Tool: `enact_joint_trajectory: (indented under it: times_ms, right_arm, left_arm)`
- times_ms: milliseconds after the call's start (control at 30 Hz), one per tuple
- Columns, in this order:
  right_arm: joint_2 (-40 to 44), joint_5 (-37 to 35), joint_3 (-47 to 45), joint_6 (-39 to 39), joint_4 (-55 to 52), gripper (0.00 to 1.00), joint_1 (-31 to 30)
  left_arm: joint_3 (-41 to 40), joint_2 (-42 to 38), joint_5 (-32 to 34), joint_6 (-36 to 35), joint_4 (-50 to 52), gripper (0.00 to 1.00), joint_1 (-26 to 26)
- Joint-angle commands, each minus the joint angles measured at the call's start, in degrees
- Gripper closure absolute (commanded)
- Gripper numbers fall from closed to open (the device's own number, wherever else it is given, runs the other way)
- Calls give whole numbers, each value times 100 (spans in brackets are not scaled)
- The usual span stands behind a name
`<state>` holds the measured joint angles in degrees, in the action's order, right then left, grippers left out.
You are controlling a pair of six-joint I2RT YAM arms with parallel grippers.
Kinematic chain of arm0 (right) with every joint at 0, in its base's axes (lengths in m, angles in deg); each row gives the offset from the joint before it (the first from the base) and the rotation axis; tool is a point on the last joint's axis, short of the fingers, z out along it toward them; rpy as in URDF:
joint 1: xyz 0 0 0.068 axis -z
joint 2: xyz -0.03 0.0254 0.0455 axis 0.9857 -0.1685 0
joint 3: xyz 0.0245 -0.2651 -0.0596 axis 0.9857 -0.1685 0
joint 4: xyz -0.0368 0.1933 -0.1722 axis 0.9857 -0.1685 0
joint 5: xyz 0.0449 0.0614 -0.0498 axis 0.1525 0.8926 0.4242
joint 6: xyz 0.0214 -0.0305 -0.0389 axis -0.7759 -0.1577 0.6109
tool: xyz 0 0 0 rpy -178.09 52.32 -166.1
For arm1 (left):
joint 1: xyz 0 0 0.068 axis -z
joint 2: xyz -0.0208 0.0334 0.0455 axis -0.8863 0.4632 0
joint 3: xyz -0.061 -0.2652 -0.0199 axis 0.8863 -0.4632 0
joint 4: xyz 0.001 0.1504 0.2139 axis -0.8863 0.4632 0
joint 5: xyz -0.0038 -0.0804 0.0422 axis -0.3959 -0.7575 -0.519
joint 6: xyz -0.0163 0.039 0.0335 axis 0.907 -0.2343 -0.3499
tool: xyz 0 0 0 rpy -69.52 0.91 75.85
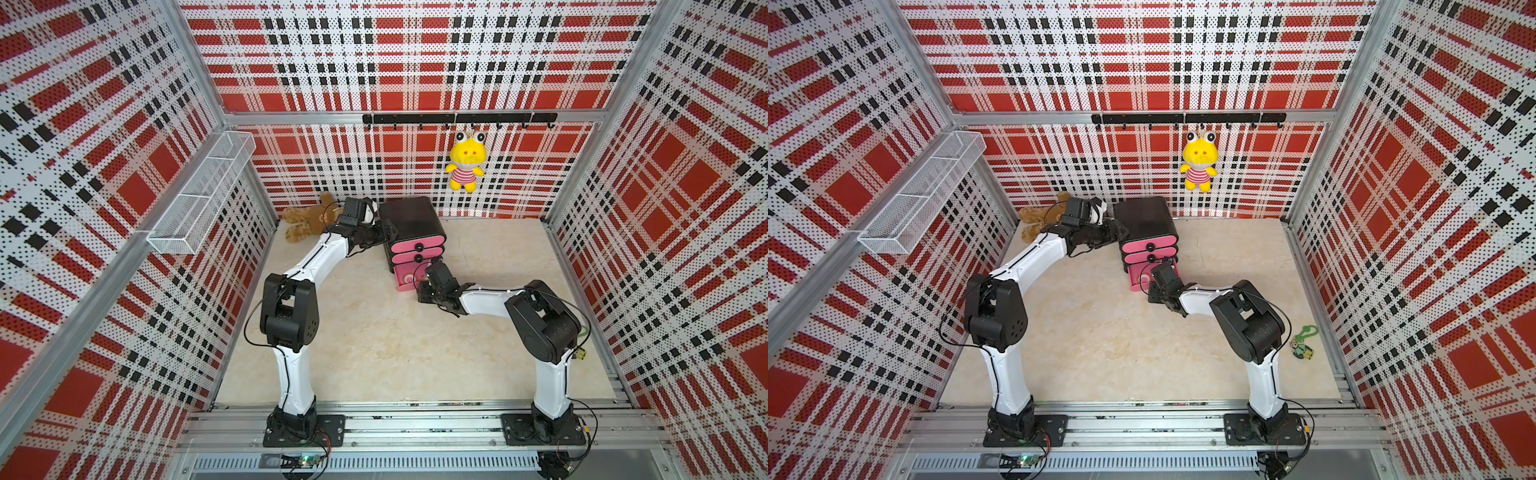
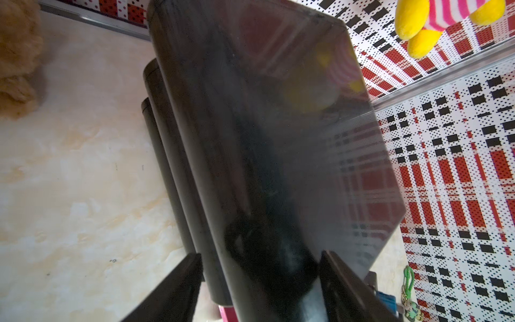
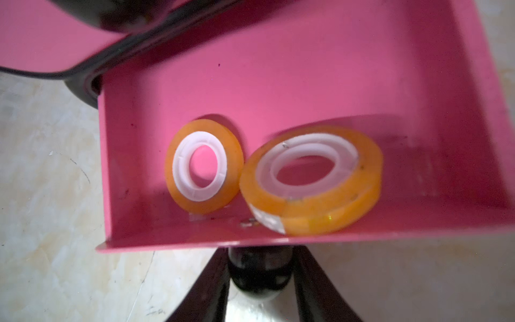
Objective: Place the transparent tape into the drawer according to color
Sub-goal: Close the drawer in the storage box.
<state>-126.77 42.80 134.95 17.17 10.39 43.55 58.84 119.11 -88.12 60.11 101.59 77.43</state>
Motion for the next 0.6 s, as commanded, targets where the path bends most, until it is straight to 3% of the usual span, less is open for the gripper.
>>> enact_joint_trajectory:
  times_ms: [0, 567]
  right_arm:
    - [7, -156, 104, -77, 139, 58, -51]
    - [78, -360, 543, 2, -45, 59, -51]
  left_arm:
    - [163, 157, -92, -88, 132, 27, -40]
    - [209, 176, -145, -114, 170, 27, -37]
